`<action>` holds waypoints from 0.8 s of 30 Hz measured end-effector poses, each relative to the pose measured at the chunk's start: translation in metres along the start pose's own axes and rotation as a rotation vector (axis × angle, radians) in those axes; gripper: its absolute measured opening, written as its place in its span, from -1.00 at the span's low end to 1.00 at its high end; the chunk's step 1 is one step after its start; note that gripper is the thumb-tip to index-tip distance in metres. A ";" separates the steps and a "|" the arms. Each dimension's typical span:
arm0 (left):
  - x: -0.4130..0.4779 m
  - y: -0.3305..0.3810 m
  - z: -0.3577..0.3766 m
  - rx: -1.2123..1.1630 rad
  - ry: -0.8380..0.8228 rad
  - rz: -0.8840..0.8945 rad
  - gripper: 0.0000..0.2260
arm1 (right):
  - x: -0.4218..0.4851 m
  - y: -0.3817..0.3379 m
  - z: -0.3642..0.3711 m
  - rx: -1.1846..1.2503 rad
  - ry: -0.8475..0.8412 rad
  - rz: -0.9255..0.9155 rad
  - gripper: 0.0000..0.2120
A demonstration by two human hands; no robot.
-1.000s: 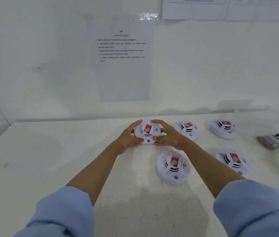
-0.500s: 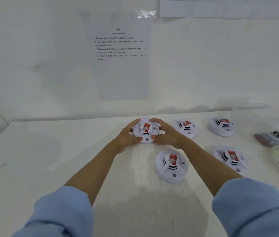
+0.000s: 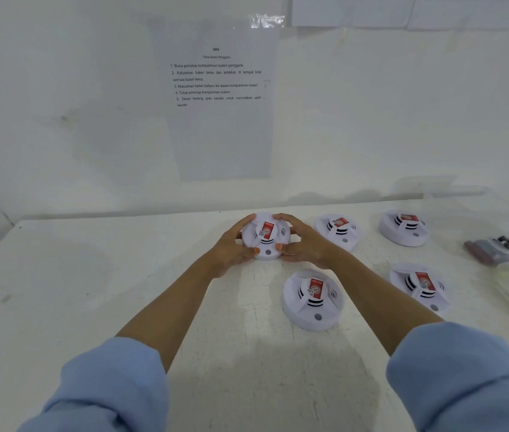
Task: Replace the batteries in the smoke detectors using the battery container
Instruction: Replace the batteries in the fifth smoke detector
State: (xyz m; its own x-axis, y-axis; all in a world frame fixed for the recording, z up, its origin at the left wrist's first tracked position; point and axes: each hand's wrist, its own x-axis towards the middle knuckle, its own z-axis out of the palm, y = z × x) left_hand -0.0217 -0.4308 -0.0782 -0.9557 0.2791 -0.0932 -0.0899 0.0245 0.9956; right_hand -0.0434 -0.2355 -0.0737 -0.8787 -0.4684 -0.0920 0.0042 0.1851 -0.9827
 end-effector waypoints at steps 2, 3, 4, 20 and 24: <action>0.000 -0.001 0.000 0.005 0.002 0.000 -0.41 | 0.000 0.000 0.000 0.006 -0.001 0.007 -0.45; 0.000 -0.001 0.000 0.005 0.005 -0.001 -0.41 | -0.001 0.000 0.000 0.010 -0.001 0.008 -0.45; 0.000 -0.001 0.000 0.003 0.008 -0.003 -0.40 | -0.001 0.000 0.000 0.015 -0.001 0.009 -0.45; 0.001 -0.002 0.000 -0.007 0.004 -0.018 -0.38 | -0.001 0.000 0.001 -0.016 0.010 0.017 -0.46; 0.002 -0.002 -0.001 0.003 0.004 -0.020 -0.38 | -0.001 -0.001 0.001 -0.017 0.012 0.020 -0.45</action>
State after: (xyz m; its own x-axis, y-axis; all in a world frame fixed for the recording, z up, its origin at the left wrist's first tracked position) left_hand -0.0238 -0.4310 -0.0804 -0.9547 0.2751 -0.1131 -0.1081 0.0332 0.9936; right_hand -0.0415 -0.2363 -0.0726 -0.8842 -0.4541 -0.1093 0.0135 0.2090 -0.9778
